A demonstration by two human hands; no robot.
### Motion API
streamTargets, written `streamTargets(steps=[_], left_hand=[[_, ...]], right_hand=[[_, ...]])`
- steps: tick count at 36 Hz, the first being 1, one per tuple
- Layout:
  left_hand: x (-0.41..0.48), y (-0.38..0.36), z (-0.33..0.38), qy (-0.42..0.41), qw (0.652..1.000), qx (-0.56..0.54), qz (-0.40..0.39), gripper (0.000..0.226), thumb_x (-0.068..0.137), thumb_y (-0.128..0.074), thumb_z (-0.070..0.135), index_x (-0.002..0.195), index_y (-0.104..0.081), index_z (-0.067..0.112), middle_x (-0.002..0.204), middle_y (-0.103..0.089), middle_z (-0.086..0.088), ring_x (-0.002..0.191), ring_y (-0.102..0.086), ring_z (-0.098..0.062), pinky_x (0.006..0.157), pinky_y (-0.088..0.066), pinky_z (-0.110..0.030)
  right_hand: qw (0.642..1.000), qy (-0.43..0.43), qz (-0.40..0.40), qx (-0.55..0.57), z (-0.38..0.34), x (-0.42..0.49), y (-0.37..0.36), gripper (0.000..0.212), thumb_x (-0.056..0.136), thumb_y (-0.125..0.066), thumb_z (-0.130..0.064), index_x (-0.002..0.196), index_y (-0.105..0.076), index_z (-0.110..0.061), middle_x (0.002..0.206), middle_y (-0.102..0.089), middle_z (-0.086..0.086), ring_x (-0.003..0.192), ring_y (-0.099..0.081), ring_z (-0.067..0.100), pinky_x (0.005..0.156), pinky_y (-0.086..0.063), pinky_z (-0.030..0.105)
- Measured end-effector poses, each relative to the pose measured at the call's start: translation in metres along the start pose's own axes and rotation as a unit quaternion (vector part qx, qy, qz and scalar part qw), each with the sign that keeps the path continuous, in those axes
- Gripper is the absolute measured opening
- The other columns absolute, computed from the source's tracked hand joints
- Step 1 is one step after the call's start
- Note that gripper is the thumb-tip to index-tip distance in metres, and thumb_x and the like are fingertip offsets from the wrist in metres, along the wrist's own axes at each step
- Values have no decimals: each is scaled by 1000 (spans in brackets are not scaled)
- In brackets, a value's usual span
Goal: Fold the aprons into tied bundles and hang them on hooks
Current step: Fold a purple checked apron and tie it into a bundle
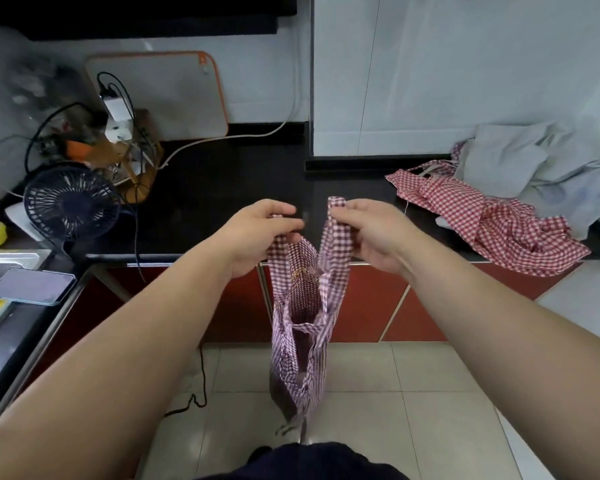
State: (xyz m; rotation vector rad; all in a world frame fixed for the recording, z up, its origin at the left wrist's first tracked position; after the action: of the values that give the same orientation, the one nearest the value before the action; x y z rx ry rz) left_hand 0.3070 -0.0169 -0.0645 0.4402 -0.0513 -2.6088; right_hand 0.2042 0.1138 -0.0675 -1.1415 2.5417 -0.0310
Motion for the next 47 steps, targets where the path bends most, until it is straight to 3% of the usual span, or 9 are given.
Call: streamTargets(steps=[8,12,19,26,31,35,38,42,47], left_hand=[[1,62,-12,99,933,324,122,31,85,-66,4,109,-56,21,102,-58,-7,91,-64,-23,83,-57,-41],[1,94,1,19,942,201,268,32,86,-66,10,114,-54,18,105,-63,-12,93,-65,-26,84,-57,-45],[10,97,29,-110,984,-56,125,28,92,-54,-5,101,-62,21,101,-62,-5,92,-61,-13,82,-54,-29],[46,135,27,-52,983,90,154,34,87,-64,0,119,-61,11,106,-66,-4,96,-62,-11,78,-49,-20],[90,164,50,-89,822,541,153,52,82,-73,18,131,-55,13,125,-59,-8,114,-54,-25,96,-43,-35],[125,191,78,-144,782,570,208,19,93,-58,17,109,-65,9,110,-56,-17,97,-55,-32,80,-42,-35],[152,210,100,-139,782,568,214,21,97,-48,16,110,-59,5,109,-53,-22,101,-50,-35,81,-40,-35],[195,239,115,-99,837,493,214,16,99,-38,13,102,-50,2,100,-63,-21,89,-62,-36,68,-46,-33],[234,255,116,-90,977,48,186,17,105,-30,15,98,-44,13,90,-62,-16,69,-62,-22,62,-54,-32]], right_hand=[[984,-37,175,5,-9,11,41,22,76,-55,17,82,-58,-3,79,-56,11,70,-56,19,66,-46,34],[958,107,236,-123,-33,17,43,50,85,-57,5,134,-49,-4,114,-58,4,91,-59,16,80,-48,31],[871,235,114,-417,-66,26,-1,61,87,-54,1,144,-35,-10,132,-52,6,119,-50,18,101,-35,22],[789,298,250,-475,-74,60,-6,30,90,-51,1,115,-66,-5,115,-66,13,109,-58,28,91,-33,20],[763,273,295,-506,-93,117,-14,28,96,-45,-6,117,-63,-4,117,-64,16,109,-56,32,87,-34,28],[730,256,337,-537,-114,153,-25,23,96,-39,-6,110,-57,-4,101,-59,14,87,-53,30,67,-36,33],[729,251,360,-526,-133,178,-37,16,100,-35,-15,98,-47,-5,75,-47,5,69,-43,24,58,-30,32],[834,206,346,-378,-152,224,-51,10,102,-33,-19,99,-38,-10,73,-40,-1,67,-44,18,52,-33,31],[890,235,315,-231,-155,273,-59,6,99,-39,-20,94,-36,-19,80,-49,3,72,-53,21,68,-51,41]])
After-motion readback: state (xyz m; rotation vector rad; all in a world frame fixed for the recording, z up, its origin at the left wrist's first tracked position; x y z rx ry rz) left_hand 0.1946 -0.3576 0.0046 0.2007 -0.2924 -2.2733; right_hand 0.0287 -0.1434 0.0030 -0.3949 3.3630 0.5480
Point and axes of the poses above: each hand's wrist, its own x-axis towards the middle knuckle, its own y-axis out of the back of the hand, z = x × y, the point moved 4 cm from there along x, towards the middle knuckle
